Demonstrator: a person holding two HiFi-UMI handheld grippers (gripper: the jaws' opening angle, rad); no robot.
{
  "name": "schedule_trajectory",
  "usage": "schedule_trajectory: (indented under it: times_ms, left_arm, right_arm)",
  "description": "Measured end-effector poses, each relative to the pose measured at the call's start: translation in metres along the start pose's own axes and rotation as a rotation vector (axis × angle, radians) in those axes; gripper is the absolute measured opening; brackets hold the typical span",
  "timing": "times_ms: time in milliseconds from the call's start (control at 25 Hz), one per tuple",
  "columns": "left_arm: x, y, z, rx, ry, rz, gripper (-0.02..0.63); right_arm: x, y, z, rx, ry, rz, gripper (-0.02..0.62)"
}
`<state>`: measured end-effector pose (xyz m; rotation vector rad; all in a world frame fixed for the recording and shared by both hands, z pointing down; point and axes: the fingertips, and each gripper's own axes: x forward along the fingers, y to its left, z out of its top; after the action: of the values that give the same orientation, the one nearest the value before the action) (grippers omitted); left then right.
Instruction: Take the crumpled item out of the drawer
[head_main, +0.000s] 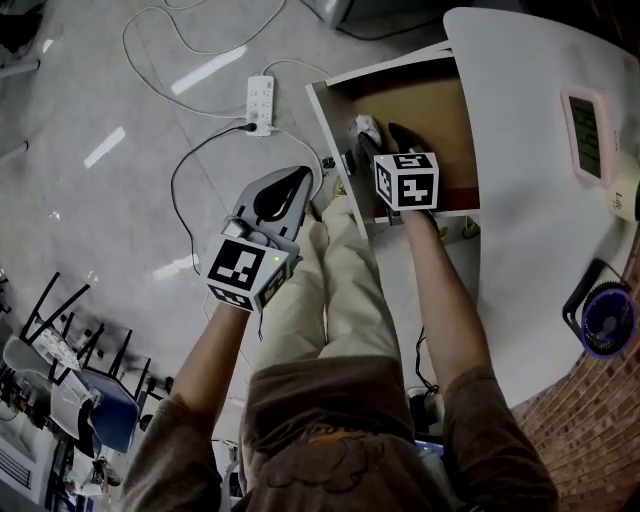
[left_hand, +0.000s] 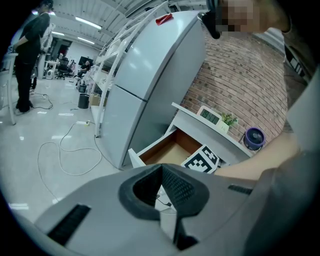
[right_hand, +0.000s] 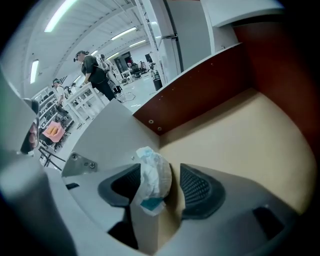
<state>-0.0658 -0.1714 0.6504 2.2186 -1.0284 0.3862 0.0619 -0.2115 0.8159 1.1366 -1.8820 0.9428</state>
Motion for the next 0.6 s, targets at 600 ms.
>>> schedule_trajectory:
  times_ms: [600]
  left_arm:
    - [-0.0063,0.0105,0.003,-0.013,0.0,0.013,0.008]
  right_arm:
    - [-0.0033,-0.0001,0.0055,0.008,0.007,-0.015,0.108]
